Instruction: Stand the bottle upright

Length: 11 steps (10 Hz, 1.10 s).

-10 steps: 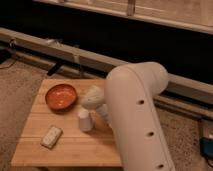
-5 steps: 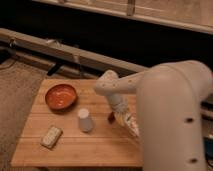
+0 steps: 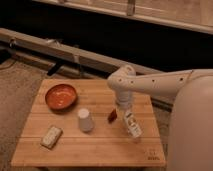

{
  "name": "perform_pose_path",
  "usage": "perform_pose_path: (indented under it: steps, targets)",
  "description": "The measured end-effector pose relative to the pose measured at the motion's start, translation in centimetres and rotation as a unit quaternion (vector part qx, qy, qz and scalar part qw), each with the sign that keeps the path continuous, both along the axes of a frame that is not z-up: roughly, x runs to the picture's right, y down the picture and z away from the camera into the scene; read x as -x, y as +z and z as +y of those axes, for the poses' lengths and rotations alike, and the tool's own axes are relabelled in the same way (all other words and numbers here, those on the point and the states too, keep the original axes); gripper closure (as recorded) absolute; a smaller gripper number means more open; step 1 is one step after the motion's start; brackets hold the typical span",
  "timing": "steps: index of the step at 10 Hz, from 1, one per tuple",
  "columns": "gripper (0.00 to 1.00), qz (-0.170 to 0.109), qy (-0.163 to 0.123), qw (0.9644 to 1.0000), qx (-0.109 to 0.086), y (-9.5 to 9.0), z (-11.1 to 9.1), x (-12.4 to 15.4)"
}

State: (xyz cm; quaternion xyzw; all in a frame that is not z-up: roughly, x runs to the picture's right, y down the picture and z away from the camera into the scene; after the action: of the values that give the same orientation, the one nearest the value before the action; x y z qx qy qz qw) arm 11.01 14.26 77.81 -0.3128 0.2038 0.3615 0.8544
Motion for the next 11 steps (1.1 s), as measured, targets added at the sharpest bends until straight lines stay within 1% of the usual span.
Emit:
perform_pose_path:
  steps: [2, 3, 4, 6, 7, 10, 11]
  targets:
    - [1.0, -0.017, 0.031, 0.999, -0.029, -0.3, -0.6, 0.8]
    - [1.0, -0.024, 0.047, 0.9977, -0.043, -0.5, -0.9, 1.0]
    - [1.0, -0.032, 0.065, 0.9956, -0.059, -0.6, -1.2, 1.4]
    - [1.0, -0.045, 0.107, 0.9891, -0.09, -0.8, -1.6, 1.7]
    - [1.0, -0.049, 0.119, 0.9864, -0.102, -0.8, -1.8, 1.9]
    - [1.0, -0.062, 0.14, 0.9774, -0.146, -0.6, -2.4, 2.9]
    - [1.0, -0.068, 0.148, 0.9727, -0.166, -0.5, -2.7, 3.2]
